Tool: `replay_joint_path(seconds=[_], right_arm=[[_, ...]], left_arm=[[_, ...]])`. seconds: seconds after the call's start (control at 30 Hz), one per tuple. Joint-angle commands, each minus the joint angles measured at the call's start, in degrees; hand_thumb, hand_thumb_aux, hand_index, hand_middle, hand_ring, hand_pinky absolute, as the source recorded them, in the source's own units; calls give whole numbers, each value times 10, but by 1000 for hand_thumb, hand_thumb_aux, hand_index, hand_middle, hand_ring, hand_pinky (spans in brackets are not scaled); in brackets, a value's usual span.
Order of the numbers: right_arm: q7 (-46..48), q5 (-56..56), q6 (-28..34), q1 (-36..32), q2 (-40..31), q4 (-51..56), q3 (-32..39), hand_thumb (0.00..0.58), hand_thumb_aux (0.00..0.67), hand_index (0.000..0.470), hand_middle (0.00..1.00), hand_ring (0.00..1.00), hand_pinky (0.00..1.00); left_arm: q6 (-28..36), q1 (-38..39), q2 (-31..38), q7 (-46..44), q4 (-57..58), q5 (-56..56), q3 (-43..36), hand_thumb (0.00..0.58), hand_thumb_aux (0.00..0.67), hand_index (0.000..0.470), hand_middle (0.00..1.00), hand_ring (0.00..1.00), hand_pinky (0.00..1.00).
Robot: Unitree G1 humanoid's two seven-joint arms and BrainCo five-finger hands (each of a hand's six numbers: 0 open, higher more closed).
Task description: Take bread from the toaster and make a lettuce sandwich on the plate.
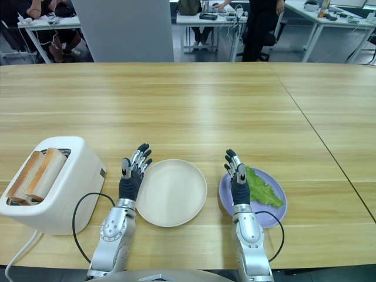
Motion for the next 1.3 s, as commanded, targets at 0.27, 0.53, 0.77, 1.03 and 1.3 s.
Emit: replay_joint_path(seconds=[0.27, 0.53, 0.77, 1.03, 1.3], right_arm=[[-3, -2, 12, -1, 11, -1, -13, 0, 0, 0, 0, 0, 0], [0, -10, 6, 0, 12, 6, -18, 0, 0, 0, 0, 0, 0], [1, -35, 25, 15, 3, 4, -8, 0, 0, 0, 0, 0, 0], [2, -45, 33, 41, 4, -11, 4, 0, 0, 0, 0, 0, 0], [0, -41, 36, 60, 4, -24, -5, 0, 0, 0, 0, 0, 0]], left_arm=[[20, 19, 8, 8, -27, 29, 6, 0, 0, 0, 0, 0, 0], [34, 36, 26, 18, -67, 89, -2, 0, 0, 0, 0, 0, 0], [94, 42, 130, 50, -262, 394, 43, 0, 0, 0, 0, 0, 0], [125, 68, 237, 48, -316, 529, 202, 0, 0, 0, 0, 0, 0], [148, 133, 309, 28, -273, 526, 397, 0, 0, 0, 0, 0, 0]])
